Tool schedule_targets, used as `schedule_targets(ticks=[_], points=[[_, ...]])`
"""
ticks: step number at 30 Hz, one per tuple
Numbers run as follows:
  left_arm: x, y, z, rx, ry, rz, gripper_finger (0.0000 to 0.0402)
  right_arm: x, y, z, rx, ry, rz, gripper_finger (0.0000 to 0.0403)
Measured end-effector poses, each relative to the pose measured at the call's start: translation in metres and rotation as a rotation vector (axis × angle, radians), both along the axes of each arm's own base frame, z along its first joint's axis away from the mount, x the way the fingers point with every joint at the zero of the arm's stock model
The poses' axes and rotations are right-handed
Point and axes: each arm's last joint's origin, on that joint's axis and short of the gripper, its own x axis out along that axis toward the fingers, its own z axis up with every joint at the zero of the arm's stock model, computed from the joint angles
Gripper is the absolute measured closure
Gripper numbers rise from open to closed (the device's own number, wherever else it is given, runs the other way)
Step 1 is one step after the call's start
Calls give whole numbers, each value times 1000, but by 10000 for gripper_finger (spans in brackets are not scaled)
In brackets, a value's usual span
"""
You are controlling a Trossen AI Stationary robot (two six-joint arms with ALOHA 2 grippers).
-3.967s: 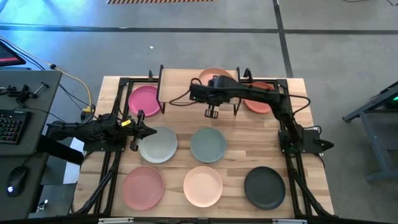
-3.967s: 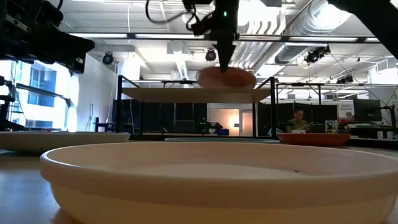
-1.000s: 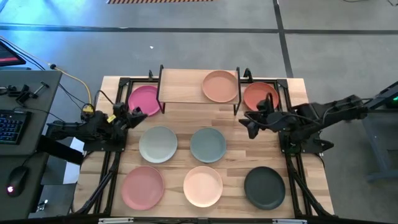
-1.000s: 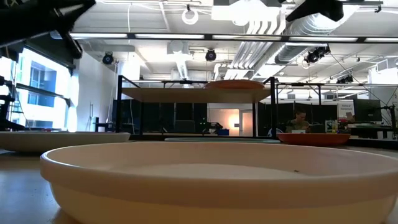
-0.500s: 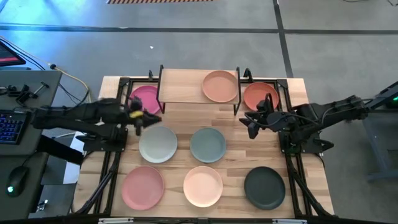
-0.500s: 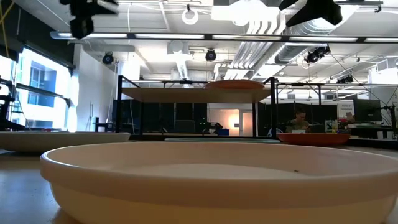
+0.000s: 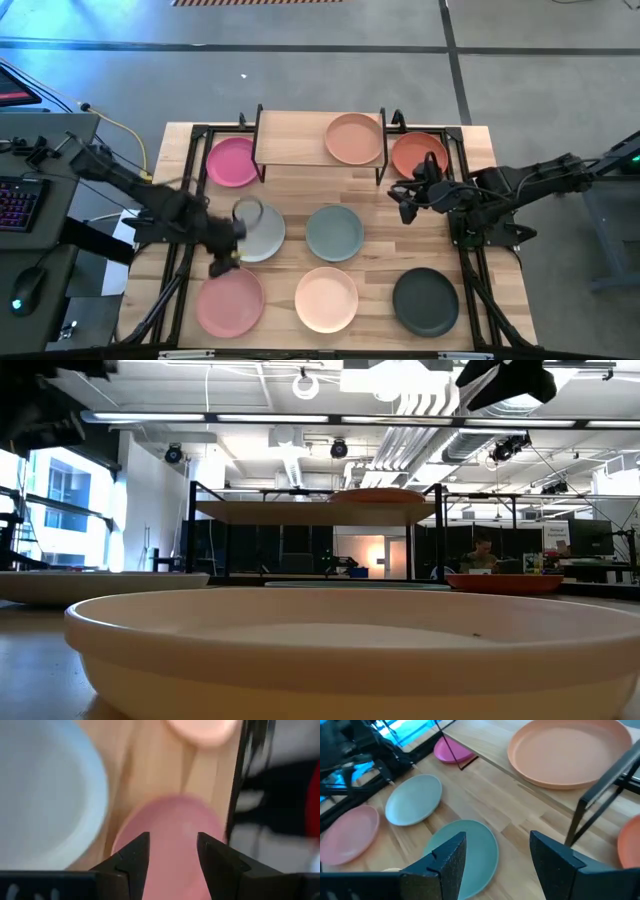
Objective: Place and stack plates onto a shelf
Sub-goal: Put the white plate on the shelf
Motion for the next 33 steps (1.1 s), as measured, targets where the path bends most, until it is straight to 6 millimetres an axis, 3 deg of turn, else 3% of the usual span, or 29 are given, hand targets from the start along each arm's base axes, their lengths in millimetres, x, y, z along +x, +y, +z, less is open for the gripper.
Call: schedule_targets(ticks=[3, 6, 9, 16, 22, 33], points=[[-2, -16, -15, 168, 17, -189, 250, 0, 0, 0, -2, 4, 0, 204], [-2, -18, -34, 416, 89, -229, 253, 0, -1, 0, -10, -4, -21, 204], [2, -18, -47, 548, 137, -286, 257, 0, -1, 0, -11, -16, -49, 204], [4, -20, -65, 476, 163, -430, 270, 0, -1, 1, -9, -27, -59, 204], [-2, -15, -72, 598, 152, -457, 284, 1, -1, 1, -7, -26, -60, 204], [-3, -12, -85, 551, 228, -425, 300, 1, -1, 1, -8, -28, -58, 204]])
